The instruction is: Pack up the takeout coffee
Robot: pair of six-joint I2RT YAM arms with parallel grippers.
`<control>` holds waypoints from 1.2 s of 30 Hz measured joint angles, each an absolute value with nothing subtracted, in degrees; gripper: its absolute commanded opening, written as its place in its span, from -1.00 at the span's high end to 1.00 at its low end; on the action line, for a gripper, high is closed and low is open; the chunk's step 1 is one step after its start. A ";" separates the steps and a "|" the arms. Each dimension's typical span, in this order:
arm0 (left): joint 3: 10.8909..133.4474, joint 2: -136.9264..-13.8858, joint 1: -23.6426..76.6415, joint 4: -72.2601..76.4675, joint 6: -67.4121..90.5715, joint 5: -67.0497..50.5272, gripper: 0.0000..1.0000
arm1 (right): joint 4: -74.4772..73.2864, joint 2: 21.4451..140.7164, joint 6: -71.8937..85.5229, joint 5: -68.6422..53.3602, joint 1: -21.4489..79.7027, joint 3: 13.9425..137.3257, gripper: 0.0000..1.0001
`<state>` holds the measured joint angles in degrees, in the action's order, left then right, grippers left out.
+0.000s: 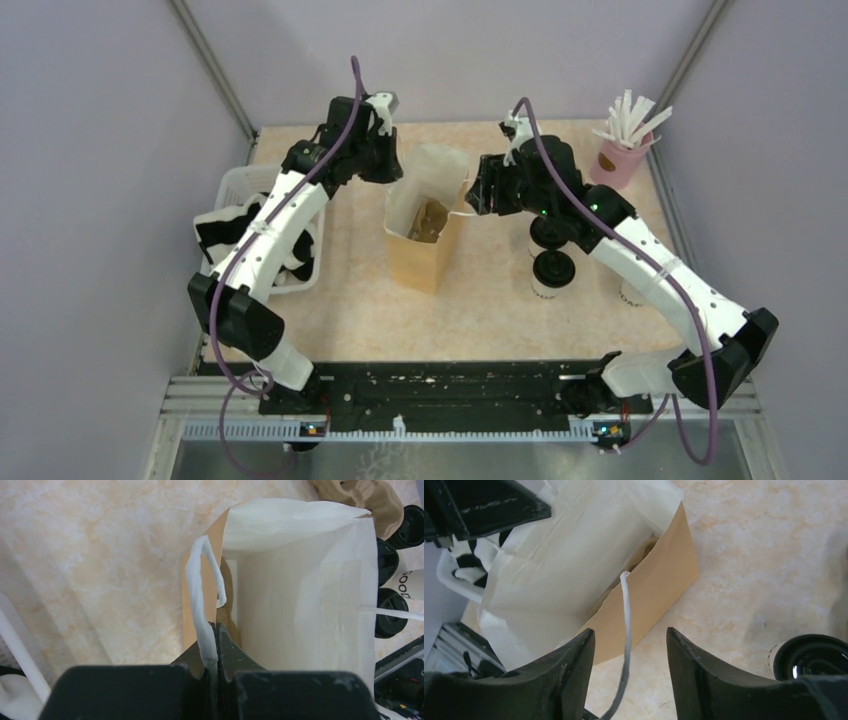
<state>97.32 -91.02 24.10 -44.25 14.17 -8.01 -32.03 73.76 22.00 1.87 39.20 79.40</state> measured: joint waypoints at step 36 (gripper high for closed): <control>88.64 -73.73 48.05 -23.24 2.09 22.11 1.00 | -45.28 90.65 38.30 22.11 44.99 103.61 1.00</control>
